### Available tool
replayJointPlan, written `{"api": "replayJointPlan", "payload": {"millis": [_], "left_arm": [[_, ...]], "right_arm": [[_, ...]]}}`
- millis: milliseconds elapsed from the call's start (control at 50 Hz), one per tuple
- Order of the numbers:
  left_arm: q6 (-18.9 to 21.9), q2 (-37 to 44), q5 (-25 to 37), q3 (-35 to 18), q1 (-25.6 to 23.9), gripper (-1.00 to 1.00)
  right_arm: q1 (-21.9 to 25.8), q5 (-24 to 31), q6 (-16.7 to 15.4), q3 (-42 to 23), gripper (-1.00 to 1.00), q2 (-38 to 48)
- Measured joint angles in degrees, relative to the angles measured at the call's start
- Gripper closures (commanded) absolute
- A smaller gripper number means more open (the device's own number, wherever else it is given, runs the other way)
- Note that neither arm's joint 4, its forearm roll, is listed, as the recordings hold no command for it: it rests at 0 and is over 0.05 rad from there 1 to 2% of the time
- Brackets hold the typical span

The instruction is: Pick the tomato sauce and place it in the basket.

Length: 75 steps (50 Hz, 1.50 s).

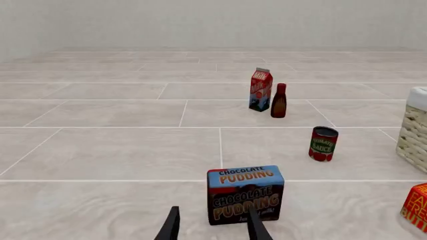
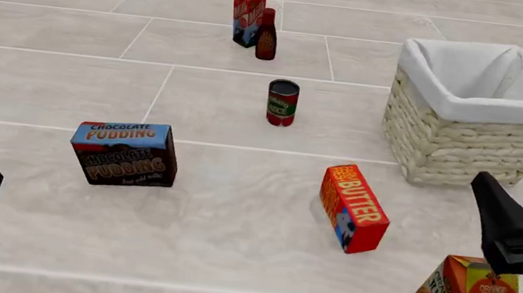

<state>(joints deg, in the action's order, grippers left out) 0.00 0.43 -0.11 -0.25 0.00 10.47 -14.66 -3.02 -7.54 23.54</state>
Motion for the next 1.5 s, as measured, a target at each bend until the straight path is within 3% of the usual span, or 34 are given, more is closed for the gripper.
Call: {"api": "replayJointPlan", "payload": {"millis": [600,1500], "left_arm": [[0.0,0.0,0.0,0.0,0.0,-1.0],[0.0,0.0,0.0,0.0,0.0,-1.0]], "right_arm": [[6.87,-8.69,1.31,-6.65,-1.0,18.67],[10.27,-13.8,1.6,-14.01,-1.0,37.0]]}}
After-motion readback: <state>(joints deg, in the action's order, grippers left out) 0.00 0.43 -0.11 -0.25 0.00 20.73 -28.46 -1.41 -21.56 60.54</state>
